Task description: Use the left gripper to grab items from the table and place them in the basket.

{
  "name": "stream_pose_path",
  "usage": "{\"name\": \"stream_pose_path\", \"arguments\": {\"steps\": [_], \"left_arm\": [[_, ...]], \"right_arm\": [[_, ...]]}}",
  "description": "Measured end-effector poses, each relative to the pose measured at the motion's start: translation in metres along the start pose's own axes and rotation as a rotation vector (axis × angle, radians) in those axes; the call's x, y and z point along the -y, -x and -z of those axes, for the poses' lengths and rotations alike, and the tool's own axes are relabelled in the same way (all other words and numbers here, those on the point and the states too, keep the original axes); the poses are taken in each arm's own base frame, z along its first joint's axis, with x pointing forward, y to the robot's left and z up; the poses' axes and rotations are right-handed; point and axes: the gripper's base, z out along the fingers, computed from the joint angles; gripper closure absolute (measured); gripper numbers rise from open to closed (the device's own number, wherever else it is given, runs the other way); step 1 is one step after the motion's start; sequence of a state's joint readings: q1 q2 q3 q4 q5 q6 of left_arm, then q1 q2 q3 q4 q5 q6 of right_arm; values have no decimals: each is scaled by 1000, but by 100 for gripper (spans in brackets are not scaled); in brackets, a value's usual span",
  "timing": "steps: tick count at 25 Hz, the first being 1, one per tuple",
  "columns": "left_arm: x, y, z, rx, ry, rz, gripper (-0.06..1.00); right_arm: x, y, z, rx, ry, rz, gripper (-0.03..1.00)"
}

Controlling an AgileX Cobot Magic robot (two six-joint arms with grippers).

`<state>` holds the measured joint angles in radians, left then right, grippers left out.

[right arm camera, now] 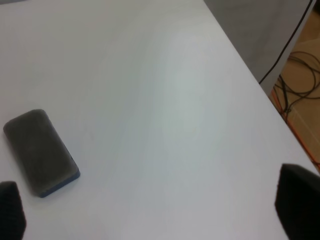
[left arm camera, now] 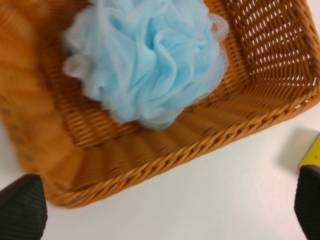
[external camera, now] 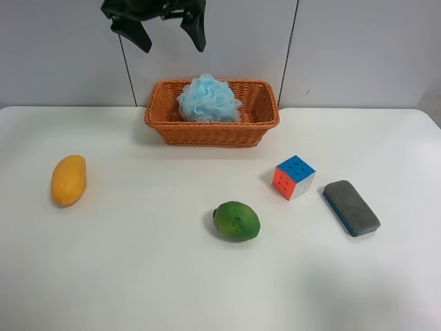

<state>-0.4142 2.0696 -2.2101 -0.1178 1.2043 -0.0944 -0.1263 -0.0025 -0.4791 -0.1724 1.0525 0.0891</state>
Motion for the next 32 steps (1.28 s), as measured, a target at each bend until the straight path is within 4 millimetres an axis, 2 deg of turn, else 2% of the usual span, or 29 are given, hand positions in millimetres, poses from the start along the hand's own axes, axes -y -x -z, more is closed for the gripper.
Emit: {"name": "stream_pose_path", "arguments": {"steps": [4,9,13,19,22,26,29,32], "left_arm": [[1,-11,36,19,17,-27,-5],[-3,-47,66,-39,47,-60,-5],[-7,-91,103,-62,53,-78,-5],[-12,-161,165,35,60,-103,-5],[-15,-198,186,67,62,-108,-5],[-18,-248,207,116,58,-112,-5],[-22,-281,215,153,55,-115,-5],[-25,-308,215,170,59,-119,-5]], "right_arm": [[0,0,0,0,0,0,-2],[0,0,0,0,0,0,-2],[0,0,0,0,0,0,-2],[0,0,0,0,0,0,-2],[0,0,0,0,0,0,-2],[0,0,0,0,0,0,-2],[0,0,0,0,0,0,-2],[0,0,0,0,0,0,-2]]}}
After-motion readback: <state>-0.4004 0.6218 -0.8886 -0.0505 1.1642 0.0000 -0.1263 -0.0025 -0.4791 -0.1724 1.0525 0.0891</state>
